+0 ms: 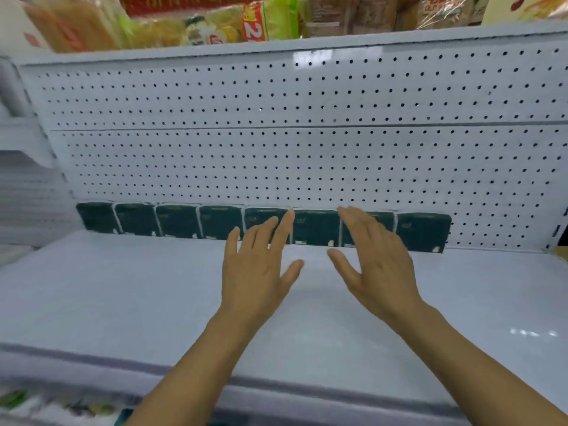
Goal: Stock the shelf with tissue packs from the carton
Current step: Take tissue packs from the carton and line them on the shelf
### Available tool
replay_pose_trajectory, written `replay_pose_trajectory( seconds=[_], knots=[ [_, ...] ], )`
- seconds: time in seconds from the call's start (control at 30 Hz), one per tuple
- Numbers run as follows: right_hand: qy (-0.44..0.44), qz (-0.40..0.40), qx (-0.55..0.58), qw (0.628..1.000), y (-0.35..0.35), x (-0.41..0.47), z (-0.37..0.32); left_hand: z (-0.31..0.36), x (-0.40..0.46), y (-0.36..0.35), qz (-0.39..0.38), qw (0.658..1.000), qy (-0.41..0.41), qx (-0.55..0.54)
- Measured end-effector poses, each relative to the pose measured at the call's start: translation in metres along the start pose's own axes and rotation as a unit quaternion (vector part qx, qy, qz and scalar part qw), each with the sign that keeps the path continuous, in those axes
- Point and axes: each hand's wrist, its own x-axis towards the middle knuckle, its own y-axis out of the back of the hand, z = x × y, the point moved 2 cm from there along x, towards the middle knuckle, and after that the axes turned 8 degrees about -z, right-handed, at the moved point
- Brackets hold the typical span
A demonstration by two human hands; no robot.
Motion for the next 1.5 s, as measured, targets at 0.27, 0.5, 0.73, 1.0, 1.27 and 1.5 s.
replay_pose_trajectory(
  seconds=[0.27,0.5,0.73,1.0,1.27,1.5],
  knots=[
    [0.085,-0.071,0.057,0.992,-0.036,-0.055,-0.198,-0.132,-0.169,0.095,-0.064,0.99,0.1,0.082],
    [0.175,-0.14,0.097,0.97,-0.092,-0.104,-0.37,-0.251,-0.319,0.174,-0.129,0.966,0.176,0.139],
    [0.245,-0.222,0.155,0.931,-0.163,-0.146,-0.514,-0.355,-0.458,0.224,-0.207,0.91,0.32,0.161],
    [0.28,-0.372,0.177,0.867,-0.274,-0.17,-0.597,-0.427,-0.58,0.199,-0.263,0.816,0.508,0.075],
    [0.317,-0.48,0.153,0.804,-0.424,-0.177,-0.661,-0.514,-0.642,0.12,-0.305,0.728,0.613,-0.033],
    [0.373,-0.564,0.102,0.729,-0.525,-0.203,-0.714,-0.582,-0.692,0.048,-0.387,0.7,0.598,-0.046]
  ],
)
